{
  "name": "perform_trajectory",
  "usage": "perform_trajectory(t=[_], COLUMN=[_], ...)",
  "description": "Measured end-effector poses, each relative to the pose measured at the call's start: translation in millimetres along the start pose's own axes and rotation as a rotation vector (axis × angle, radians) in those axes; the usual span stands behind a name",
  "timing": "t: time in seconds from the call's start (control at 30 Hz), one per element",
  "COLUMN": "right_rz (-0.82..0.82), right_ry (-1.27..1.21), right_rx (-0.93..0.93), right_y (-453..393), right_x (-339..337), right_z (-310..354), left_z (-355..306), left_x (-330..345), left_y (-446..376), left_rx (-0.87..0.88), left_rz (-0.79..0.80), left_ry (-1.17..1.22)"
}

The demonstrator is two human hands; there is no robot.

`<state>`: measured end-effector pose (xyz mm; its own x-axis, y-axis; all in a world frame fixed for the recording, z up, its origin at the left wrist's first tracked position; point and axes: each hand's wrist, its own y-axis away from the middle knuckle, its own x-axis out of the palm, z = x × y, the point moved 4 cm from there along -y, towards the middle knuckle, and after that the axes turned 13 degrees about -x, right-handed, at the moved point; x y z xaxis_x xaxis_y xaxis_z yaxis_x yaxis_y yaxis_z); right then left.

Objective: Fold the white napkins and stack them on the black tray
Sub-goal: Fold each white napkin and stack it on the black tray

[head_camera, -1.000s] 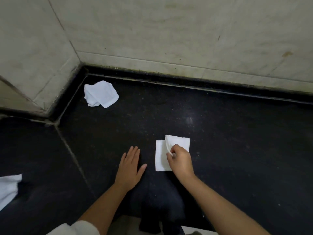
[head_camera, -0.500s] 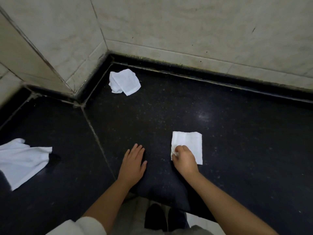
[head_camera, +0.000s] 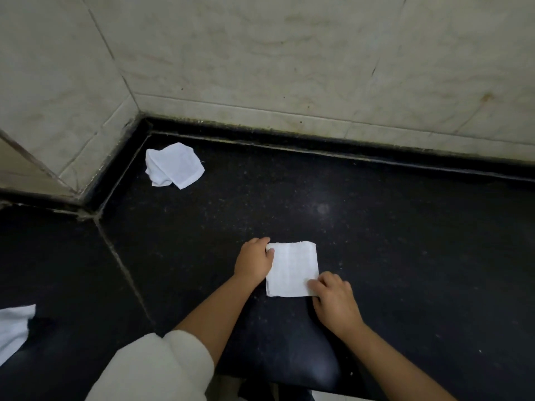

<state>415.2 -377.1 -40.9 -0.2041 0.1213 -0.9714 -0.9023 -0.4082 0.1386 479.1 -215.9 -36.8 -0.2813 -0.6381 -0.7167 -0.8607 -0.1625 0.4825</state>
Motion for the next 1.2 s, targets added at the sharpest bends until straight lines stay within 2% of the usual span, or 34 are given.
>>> perform_trajectory(t=[0.13, 0.33, 0.43, 0.53, 0.6, 0.73, 0.93, 1.07, 1.2], right_rz=[-0.003, -0.067, -0.041, -0.191, -0.234, -0.012, 0.209, 0.208, 0.121], right_ry=[-0.049, -0.038, -0.061, -0.106, -0.183, -0.320, -0.214, -0.083, -0.076], right_rx=[-0.010, 0.019, 0.039, 0.108, 0.158, 0.200, 0.125, 0.095, 0.113], right_y=[-0.9, 4.0, 2.0, -9.8, -24.4, -63.5, -83.4, -86.5, -78.6], right_x=[9.5, 13.4, 9.2, -7.0, -16.6, -25.5, -30.5, -28.7, -29.5], right_z=[-2.6, -10.0, -11.5, -20.1, -25.9, -40.2, -53.7, -48.1, -43.1], left_z=[-7.9, -18.2, -16.1, -13.8, -14.3, -18.2, -16.9, -16.2, -20.5], left_x=[3.8, 3.7, 8.4, 10.8, 10.6, 11.6, 6.8, 7.1, 5.5], left_y=[-14.1, -23.6, -27.8, -29.4, -28.0, -24.4, -26.0, -28.3, -31.3], left_rx=[-0.018, -0.013, -0.053, -0.053, -0.001, 0.130, 0.169, 0.091, 0.088], left_rz=[0.022, -0.048, -0.049, -0.034, -0.024, -0.001, -0.021, 0.002, 0.009], left_ry=[-0.091, -0.114, -0.162, -0.179, -0.215, -0.325, -0.385, -0.438, -0.459])
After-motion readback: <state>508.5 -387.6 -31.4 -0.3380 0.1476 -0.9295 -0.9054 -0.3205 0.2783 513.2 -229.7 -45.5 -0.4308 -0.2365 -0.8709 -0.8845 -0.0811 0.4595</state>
